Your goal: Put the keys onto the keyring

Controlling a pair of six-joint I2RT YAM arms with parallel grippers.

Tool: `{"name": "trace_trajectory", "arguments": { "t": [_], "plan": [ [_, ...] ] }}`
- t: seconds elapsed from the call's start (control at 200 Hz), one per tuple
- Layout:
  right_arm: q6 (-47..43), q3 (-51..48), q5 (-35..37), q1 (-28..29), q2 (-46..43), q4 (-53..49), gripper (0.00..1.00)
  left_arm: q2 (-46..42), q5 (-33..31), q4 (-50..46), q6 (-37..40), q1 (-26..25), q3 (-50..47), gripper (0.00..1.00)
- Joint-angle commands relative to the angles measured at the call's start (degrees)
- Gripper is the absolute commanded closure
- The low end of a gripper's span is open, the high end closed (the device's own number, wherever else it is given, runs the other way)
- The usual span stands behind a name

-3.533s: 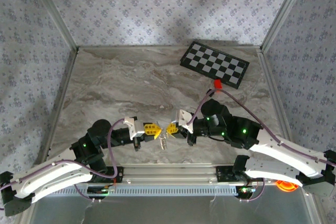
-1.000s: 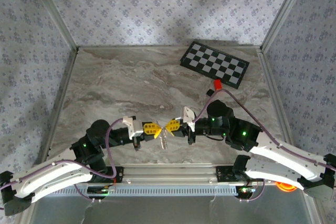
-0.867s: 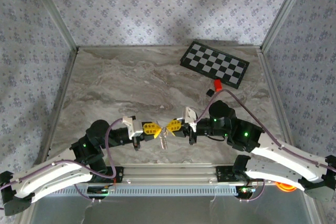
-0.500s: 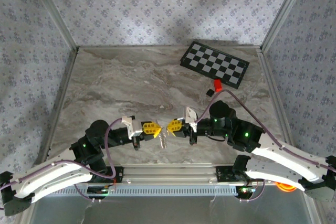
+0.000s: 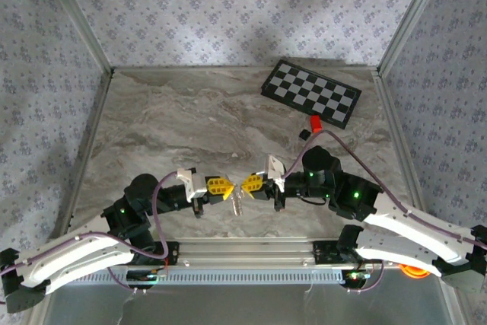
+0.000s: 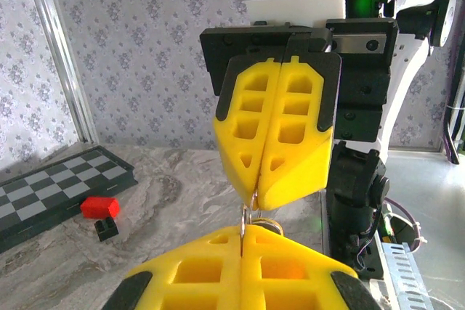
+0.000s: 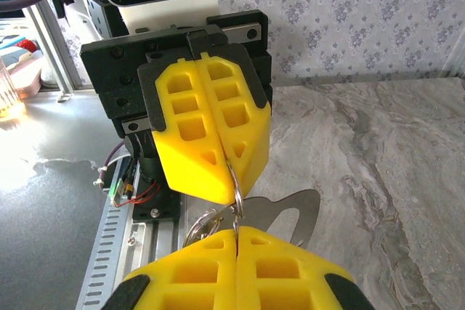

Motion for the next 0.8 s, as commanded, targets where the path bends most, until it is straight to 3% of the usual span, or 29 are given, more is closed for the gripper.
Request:
{"name": "trace_trajectory", "arguments": {
  "t": [0.0,0.795],
  "plan": [
    [0.78,0.00,-0.81,-0.38,-0.09,1.36,1.00,-0.13,-0.27,3.12,-0.18,-0.25,0.55,1.00],
    [1.25,-0.63,-0.42,-0.75,-0.17,2.34,1.00,-0.21,-0.24,3.45,-0.47,-0.25,0.02,1.00]
  ]
}}
